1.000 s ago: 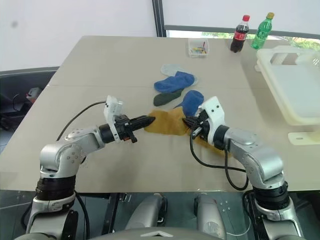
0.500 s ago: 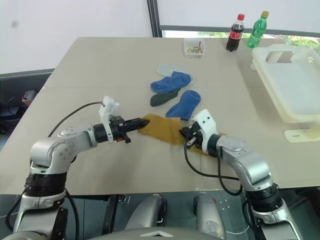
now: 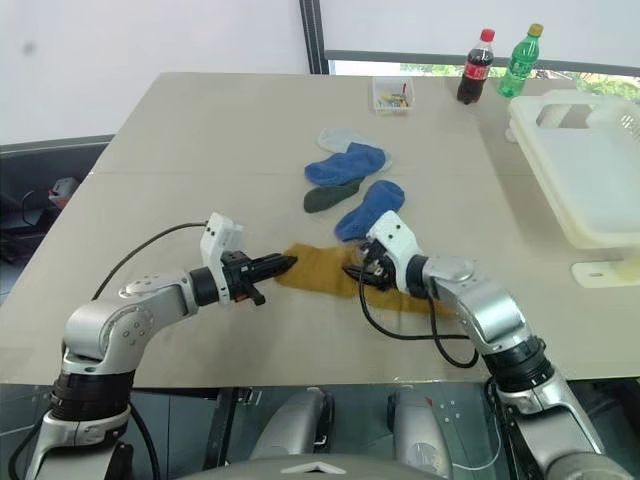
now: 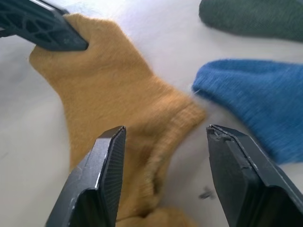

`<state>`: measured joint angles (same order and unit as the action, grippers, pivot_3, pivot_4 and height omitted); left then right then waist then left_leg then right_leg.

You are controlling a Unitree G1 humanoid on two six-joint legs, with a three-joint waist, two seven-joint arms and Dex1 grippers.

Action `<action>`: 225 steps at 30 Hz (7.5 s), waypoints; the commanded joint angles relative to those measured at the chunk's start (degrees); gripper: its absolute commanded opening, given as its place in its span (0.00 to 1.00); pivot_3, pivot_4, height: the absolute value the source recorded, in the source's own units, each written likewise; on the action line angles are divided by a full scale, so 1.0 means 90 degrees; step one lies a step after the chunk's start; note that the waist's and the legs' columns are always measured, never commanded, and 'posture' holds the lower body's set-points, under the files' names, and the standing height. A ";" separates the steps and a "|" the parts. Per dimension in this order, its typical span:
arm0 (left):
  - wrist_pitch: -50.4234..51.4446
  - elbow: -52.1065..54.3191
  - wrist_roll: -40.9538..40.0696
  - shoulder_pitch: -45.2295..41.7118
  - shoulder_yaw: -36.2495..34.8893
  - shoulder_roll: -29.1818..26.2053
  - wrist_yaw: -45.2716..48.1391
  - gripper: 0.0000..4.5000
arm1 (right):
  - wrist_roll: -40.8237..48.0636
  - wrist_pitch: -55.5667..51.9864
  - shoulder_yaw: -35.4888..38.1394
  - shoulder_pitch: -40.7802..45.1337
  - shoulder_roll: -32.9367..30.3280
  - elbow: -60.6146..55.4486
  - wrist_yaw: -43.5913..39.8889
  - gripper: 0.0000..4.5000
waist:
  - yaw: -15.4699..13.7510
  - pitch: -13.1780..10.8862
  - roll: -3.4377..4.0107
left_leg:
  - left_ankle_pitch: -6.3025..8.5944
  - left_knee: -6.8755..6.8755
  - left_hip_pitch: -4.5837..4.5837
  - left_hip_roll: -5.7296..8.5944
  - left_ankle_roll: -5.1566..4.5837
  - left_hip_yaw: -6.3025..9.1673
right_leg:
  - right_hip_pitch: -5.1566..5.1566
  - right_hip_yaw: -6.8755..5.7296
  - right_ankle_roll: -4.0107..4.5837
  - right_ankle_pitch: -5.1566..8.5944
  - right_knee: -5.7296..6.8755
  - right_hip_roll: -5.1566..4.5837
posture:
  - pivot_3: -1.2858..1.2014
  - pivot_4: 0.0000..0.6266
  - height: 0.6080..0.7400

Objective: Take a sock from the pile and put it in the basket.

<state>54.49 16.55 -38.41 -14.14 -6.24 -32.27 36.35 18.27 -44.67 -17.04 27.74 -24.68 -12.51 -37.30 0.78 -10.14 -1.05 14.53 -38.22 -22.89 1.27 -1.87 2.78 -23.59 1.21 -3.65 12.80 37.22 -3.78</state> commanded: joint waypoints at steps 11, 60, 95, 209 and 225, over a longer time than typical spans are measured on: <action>-0.0304 0.0113 0.0091 0.0045 -0.0102 -0.0004 0.0020 0.00 | 0.0004 -0.0540 -0.0152 0.0438 -0.0012 0.0640 -0.0489 0.02 | 0.0007 0.0001 0.0000 | 0.0000 0.0002 -0.0001 0.0002 0.0000 0.0000 | 0.0001 -0.0002 0.0000 -0.0001 -0.0005 -0.0003 | 0.52 0.24 1.00; 0.0782 -0.1122 -0.0179 -0.1842 0.2045 0.1898 -0.0211 0.00 | 0.2429 -0.2326 0.4232 -0.3087 -0.2064 -0.2872 0.0866 0.02 | -0.0054 -0.0002 0.0001 | 0.0001 -0.0004 -0.0021 0.0009 -0.0004 0.0003 | 0.0006 -0.0015 -0.0006 0.0001 -0.0028 -0.0010 | 0.52 0.24 1.00; 0.0229 -0.1328 -0.0887 -0.1706 0.0679 0.0335 0.1999 0.82 | 0.0368 0.1501 0.2109 -0.3993 -0.1680 -0.1729 -0.0046 0.03 | -0.0078 0.0001 0.0007 | 0.0001 -0.0009 -0.0016 0.0000 -0.0004 -0.0002 | 0.0010 -0.0014 -0.0006 0.0002 -0.0035 -0.0003 | 0.52 0.24 1.00; 0.2204 -0.1186 -0.0840 -0.1595 0.1190 0.1142 0.0571 0.82 | -0.0396 0.0980 0.0872 -0.3103 -0.1363 -0.1587 -0.0142 0.03 | -0.0007 0.0037 -0.0026 | 0.0001 -0.0004 0.0015 -0.0012 -0.0002 0.0013 | 0.0041 -0.0023 -0.0003 0.0001 -0.0045 0.0006 | 0.52 0.24 1.00; 0.2131 -0.2005 -0.1234 -0.1999 0.1115 0.2267 0.0836 0.82 | -0.0296 0.0810 0.1022 -0.3146 -0.1437 -0.1765 -0.0150 0.03 | -0.0023 0.0038 -0.0026 | 0.0001 -0.0006 0.0014 -0.0009 -0.0001 0.0013 | 0.0042 -0.0023 -0.0003 0.0001 -0.0045 0.0005 | 0.52 0.24 1.00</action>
<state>75.36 -1.22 -49.43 -30.71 2.69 -13.16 42.33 15.60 -35.99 -7.58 0.30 -36.98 -28.30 -38.34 0.57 -9.80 -1.28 14.54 -38.28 -22.76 1.19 -1.88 2.90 -23.21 1.00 -3.68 12.81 36.81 -3.74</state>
